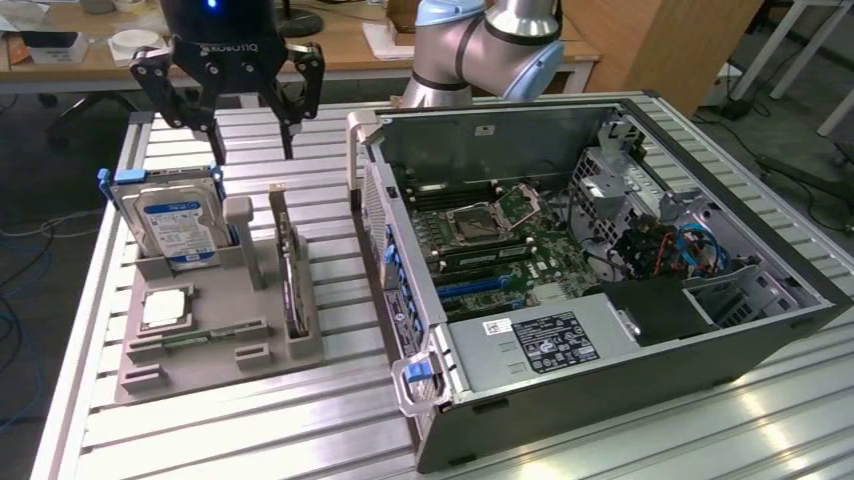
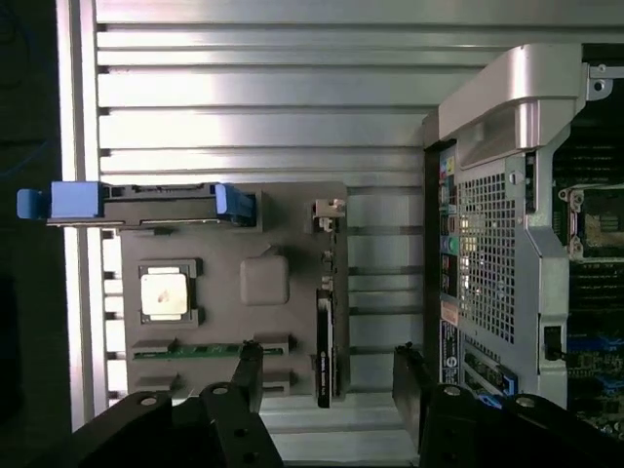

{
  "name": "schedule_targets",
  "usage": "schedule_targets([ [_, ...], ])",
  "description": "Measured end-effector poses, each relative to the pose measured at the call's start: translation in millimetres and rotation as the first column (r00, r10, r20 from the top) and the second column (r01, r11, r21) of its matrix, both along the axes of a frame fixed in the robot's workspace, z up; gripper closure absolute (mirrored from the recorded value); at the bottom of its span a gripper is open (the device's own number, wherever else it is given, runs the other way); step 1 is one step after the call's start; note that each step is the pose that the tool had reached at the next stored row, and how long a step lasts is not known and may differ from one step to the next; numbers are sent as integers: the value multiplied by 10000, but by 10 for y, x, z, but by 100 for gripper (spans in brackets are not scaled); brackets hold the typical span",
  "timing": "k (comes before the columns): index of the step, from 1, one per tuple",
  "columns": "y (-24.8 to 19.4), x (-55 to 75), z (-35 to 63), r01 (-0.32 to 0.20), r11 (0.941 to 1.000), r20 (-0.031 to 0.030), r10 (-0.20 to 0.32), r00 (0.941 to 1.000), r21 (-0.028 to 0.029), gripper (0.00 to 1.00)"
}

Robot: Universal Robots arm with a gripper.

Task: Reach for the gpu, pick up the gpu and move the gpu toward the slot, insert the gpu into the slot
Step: 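Pick up the gpu and move the gpu toward the slot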

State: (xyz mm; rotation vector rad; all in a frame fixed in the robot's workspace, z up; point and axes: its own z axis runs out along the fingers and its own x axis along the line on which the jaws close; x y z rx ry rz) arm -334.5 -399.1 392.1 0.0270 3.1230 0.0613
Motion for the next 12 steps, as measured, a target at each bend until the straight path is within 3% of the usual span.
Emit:
schedule_targets([
  [3, -7, 1, -28, -301, 9995, -51, 301, 9995, -3, 35],
  [12, -95, 1, -181, -376, 9993, -52, 376, 9993, -1, 35],
])
